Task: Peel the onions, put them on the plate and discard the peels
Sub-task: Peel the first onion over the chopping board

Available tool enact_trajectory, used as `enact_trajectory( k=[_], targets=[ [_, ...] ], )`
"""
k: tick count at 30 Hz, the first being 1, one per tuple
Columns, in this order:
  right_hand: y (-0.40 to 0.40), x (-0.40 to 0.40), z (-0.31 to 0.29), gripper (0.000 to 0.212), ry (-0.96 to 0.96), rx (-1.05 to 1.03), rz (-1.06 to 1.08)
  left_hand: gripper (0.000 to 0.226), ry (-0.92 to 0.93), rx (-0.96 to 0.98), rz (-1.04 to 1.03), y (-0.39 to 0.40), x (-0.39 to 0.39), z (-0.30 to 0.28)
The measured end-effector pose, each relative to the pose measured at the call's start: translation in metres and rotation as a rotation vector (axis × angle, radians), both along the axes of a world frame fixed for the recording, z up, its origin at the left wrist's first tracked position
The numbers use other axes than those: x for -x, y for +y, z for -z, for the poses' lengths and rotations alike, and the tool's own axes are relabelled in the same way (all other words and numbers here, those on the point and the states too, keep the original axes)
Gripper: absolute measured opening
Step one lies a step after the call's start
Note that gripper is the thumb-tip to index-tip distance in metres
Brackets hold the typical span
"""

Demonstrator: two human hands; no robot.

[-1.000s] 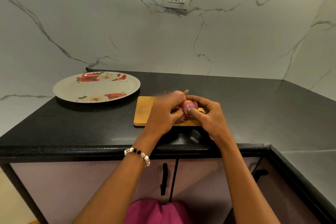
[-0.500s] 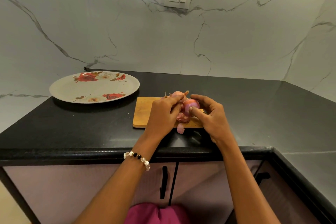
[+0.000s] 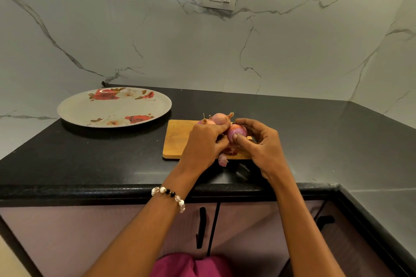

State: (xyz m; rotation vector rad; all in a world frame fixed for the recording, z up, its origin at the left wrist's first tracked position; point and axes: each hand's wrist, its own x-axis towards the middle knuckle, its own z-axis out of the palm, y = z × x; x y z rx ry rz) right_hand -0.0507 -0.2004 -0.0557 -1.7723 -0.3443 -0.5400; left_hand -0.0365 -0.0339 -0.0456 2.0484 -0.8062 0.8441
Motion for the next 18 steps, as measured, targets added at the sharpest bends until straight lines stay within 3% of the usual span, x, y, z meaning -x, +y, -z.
enact_trajectory(
  k=[6, 18],
  targets=[
    [0.003, 0.0001, 0.0005, 0.03, 0.01, 0.0, 0.015, 0.026, -0.057, 0.032, -0.056, -0.0021, 0.0005, -0.0033],
    [0.0041, 0.0028, -0.0034, 0.033, 0.043, -0.078, 0.001, 0.03, 0.021, 0.059, -0.016, -0.0029, 0.0016, -0.0009]
  ],
)
